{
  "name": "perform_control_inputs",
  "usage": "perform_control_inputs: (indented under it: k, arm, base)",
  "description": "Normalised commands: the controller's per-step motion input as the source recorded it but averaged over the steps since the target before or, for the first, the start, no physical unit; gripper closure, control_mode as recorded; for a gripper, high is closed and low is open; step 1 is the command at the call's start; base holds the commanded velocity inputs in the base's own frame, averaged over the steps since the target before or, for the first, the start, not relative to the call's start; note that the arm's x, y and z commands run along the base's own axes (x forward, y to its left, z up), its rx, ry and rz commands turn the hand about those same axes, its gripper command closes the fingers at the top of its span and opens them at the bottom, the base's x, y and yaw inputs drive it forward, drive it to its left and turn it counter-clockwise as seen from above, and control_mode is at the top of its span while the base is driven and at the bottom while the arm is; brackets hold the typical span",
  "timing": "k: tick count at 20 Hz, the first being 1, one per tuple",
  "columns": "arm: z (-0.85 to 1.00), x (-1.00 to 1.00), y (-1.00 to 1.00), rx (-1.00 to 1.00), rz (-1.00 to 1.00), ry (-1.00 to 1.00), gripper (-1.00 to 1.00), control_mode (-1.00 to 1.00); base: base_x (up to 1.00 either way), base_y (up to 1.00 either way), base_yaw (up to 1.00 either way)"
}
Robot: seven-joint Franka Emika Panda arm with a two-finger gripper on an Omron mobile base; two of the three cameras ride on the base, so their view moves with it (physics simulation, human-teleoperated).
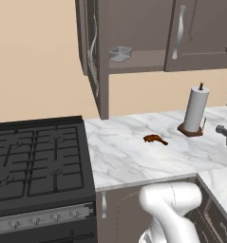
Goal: Retrieve the tupperware from the cabinet, then place the raw meat into the tupperware to avoid contamination.
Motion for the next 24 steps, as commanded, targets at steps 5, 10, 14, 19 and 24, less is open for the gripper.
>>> perform_control_inputs:
  k: [5,10,14,19,24]
  arm:
    - [0.32,0.00,-0.03,0.07,-0.03,-0.29,-1.00,-1.00]
    - [0.24,0.00,-0.01,0.05,-0.03,-0.22,-1.00,-1.00]
    - [0.22,0.10,0.00,0.05,-0.03,-0.13,-1.00,-1.00]
    - [0.16,0.33,0.00,0.04,-0.05,-0.09,-1.00,-1.00]
    - [0.12,0.49,0.00,0.02,-0.08,-0.07,-1.00,-1.00]
  base:
    - [0.00,0.00,0.00]
    - [0.00,0.00,0.00]
    - [0.00,0.00,0.00]
    - [0.00,0.00,0.00]
    - [0.00,0.00,0.00]
